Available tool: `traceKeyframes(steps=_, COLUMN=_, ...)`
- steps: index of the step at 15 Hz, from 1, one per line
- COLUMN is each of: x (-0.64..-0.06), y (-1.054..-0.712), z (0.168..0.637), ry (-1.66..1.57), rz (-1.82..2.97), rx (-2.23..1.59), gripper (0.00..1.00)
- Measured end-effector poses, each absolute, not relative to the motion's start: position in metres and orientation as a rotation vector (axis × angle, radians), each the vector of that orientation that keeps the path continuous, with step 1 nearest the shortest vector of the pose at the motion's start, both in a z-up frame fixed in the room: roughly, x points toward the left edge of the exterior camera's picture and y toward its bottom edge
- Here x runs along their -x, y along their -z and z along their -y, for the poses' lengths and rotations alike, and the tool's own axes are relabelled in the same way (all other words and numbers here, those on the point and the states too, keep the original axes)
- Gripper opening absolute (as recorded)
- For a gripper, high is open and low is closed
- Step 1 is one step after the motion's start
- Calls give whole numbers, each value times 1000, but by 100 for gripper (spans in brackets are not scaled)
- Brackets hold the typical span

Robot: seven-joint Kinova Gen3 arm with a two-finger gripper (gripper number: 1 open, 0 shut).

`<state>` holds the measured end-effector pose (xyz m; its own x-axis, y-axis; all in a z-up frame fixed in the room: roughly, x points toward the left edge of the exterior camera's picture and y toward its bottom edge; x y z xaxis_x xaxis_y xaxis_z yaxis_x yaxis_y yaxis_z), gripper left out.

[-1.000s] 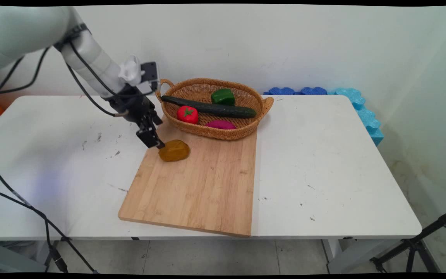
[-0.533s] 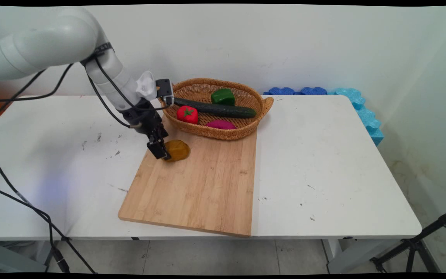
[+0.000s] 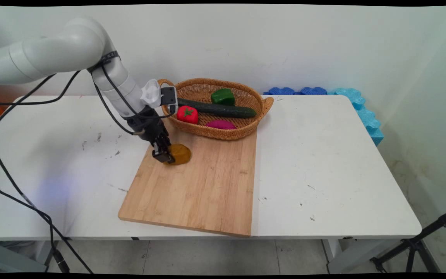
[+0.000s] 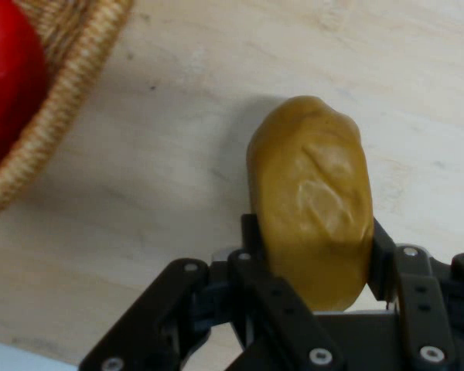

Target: Place the picked object in the vegetable basket

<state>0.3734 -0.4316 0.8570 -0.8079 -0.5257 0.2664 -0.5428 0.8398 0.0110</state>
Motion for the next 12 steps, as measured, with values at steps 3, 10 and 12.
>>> traceKeyframes(steps=3, x=-374, y=-871, z=420, ry=-78, rz=2765, rx=-738, gripper=0)
traceKeyframes(steps=10, x=-374, y=-958, z=399, ry=-119, rz=2738, rx=-615, gripper=0)
traceKeyframes(steps=12, x=-374, y=-979, z=402, ry=-145, rz=2730, rx=-609, gripper=0)
